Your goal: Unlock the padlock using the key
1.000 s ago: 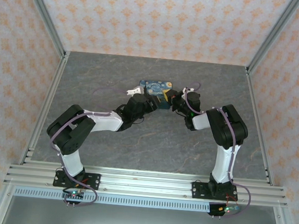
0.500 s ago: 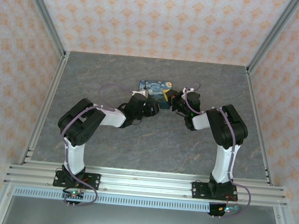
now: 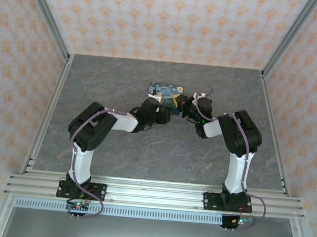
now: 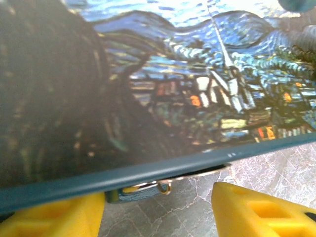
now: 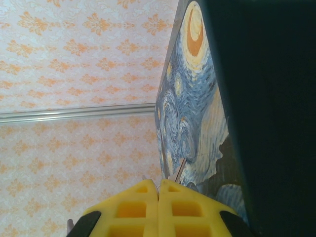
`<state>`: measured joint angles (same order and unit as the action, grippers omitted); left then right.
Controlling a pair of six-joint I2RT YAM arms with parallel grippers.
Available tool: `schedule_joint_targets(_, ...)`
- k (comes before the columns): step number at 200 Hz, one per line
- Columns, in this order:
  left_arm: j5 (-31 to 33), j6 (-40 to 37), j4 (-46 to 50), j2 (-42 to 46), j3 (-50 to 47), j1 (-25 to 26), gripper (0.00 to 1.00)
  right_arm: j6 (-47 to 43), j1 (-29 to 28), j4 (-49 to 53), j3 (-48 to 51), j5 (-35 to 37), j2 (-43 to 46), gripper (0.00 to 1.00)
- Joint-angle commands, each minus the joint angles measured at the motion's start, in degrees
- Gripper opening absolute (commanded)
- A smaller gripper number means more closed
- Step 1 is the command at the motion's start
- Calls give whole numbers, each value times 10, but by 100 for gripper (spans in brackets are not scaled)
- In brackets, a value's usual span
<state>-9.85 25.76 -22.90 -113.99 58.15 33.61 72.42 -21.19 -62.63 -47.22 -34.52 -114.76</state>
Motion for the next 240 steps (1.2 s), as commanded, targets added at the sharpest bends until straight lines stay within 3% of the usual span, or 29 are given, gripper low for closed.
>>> schedule_joint_targets(1, 38, -32, 14, -15, 14, 10, 59, 4, -3, 54, 6, -1, -27, 0)
schedule_joint_targets(37, 73, -41, 14, -23, 16, 16, 59, 4, -5, 56, 7, 0, -27, 0)
schedule_joint_targets(78, 70, -32, 19, -30, 33, 20, 59, 2, -6, 58, 7, 2, -28, 0)
schedule_joint_targets(143, 170, -41, 39, -8, 24, 21, 60, 4, -8, 59, 5, 3, -28, 0)
schedule_joint_targets(198, 123, -40, 35, -33, 54, 21, 60, 3, -7, 63, 3, 2, -32, 0)
schedule_joint_targets(240, 36, -18, 6, -39, 67, 20, 60, 1, -8, 64, 2, 2, -35, 0)
